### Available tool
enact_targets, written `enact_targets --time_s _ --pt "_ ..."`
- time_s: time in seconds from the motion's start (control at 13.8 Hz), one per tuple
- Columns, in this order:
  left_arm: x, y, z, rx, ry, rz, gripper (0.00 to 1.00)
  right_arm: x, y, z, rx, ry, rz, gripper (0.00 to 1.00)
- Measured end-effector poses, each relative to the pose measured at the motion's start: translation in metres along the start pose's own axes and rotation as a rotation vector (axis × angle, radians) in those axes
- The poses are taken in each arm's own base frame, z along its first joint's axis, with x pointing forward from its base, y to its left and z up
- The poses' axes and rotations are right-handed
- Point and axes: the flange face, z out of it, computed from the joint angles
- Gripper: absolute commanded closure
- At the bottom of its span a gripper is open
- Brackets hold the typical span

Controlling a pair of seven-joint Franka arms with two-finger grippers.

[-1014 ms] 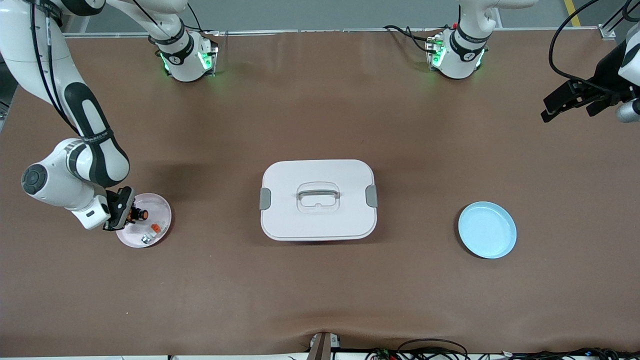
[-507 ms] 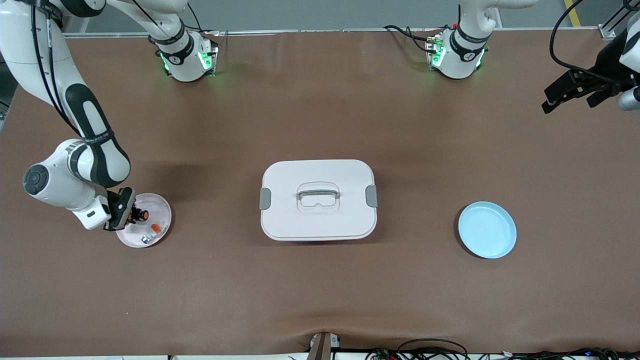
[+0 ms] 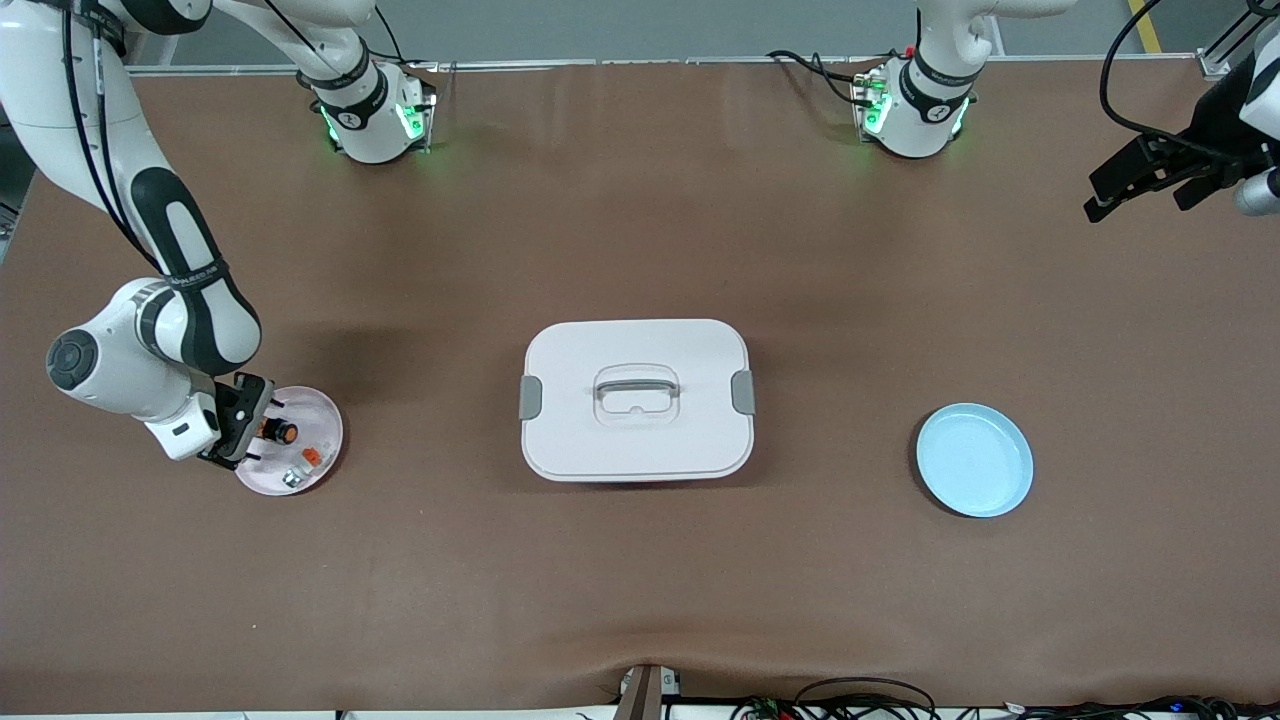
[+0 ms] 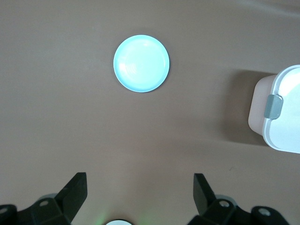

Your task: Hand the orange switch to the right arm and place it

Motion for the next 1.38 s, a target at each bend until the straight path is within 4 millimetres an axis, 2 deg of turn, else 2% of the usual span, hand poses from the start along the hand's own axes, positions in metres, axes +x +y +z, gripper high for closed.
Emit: enact_targets --time_s 0.14,0.29,0.43,0.65,0.8,1.16,1.38 --pt "0.0 0.001 0.0 0.0 -0.001 0.002 0.0 0.001 -0.001 -0.002 0.031 0.004 0.015 0.0" --pt "0.001 0.003 0.003 0.001 -0.004 0.005 0.0 0.006 -0.001 -0.019 0.09 0.01 0.125 0.0" --pt "0.005 0.004 0.003 0.001 0.0 0.005 0.0 0.017 0.0 -0.06 0.13 0.012 0.311 0.0" --pt "0.014 0.007 0.005 0.001 0.003 0.007 0.0 0.038 0.001 -0.138 0.159 -0.035 0.55 0.0" --pt "0.019 0.009 0.008 0.001 0.005 0.007 0.0 0.043 0.003 -0.176 0.158 -0.072 0.709 0.0" --pt "0.024 0.01 0.013 0.036 0.011 0.032 0.0 0.061 0.001 -0.233 0.093 -0.079 1.015 0.0" --pt "0.023 0.01 0.012 0.037 0.012 0.058 0.0 0.065 -0.006 -0.258 0.092 -0.095 1.193 0.0"
